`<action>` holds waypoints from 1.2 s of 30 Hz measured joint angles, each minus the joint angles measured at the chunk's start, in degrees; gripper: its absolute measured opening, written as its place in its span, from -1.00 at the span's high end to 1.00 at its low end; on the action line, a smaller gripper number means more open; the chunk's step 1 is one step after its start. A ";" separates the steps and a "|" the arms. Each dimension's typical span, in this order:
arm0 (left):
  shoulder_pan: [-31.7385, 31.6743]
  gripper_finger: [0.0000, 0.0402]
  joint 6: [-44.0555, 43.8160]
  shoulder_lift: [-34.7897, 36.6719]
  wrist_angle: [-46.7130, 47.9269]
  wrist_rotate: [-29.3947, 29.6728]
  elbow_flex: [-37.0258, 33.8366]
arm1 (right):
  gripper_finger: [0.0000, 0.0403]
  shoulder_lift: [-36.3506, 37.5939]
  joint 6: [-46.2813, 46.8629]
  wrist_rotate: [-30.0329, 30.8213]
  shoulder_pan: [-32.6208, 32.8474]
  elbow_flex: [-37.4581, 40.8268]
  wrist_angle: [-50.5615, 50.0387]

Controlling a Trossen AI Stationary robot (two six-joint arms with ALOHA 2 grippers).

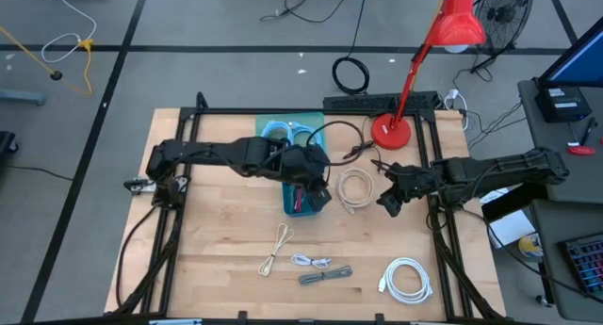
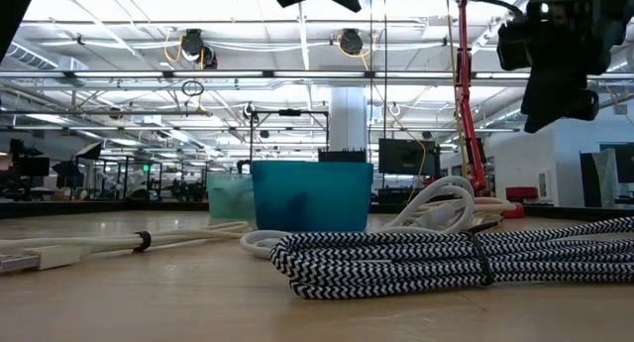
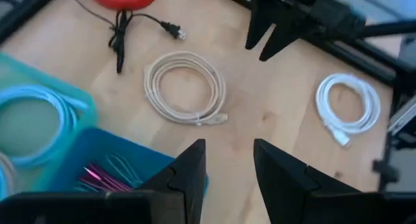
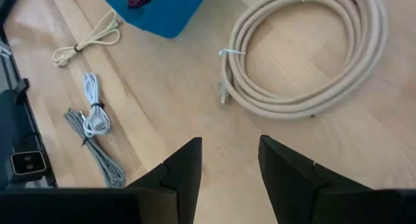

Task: Pick & Place USB Port
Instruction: Put the brown usb cable into the blue bin

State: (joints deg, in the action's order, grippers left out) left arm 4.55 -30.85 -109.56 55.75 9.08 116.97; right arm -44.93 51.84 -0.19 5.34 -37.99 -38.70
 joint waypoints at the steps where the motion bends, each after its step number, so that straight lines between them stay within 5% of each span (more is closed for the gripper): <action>1: 0.33 0.35 -1.74 0.02 0.02 0.00 0.00 | 0.30 -0.05 -0.20 -0.05 0.00 0.00 -0.11; 11: 2.65 0.35 -10.77 0.04 2.50 2.41 0.00 | 0.33 -4.92 3.01 1.94 0.00 -0.05 -0.88; 20: 1.80 0.35 -4.42 0.07 6.03 -0.13 0.00 | 0.53 -11.74 9.33 -1.29 0.02 -0.05 -0.96; 26: 1.82 0.35 -3.68 0.09 21.54 -2.84 -0.14 | 0.55 -12.18 12.83 -1.15 -0.87 -0.05 3.81; 31: 3.98 0.35 -8.76 -0.02 33.26 -4.67 -6.26 | 0.55 -12.20 16.85 -1.37 -0.28 -0.05 4.57; 36: 9.44 0.35 -17.54 0.02 30.88 -8.50 -13.69 | 0.55 -12.20 17.99 -2.07 0.48 -0.05 5.23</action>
State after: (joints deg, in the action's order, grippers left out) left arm 13.98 -48.39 -109.54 86.63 0.58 103.28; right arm -57.12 69.82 -2.27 5.83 -38.04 -33.48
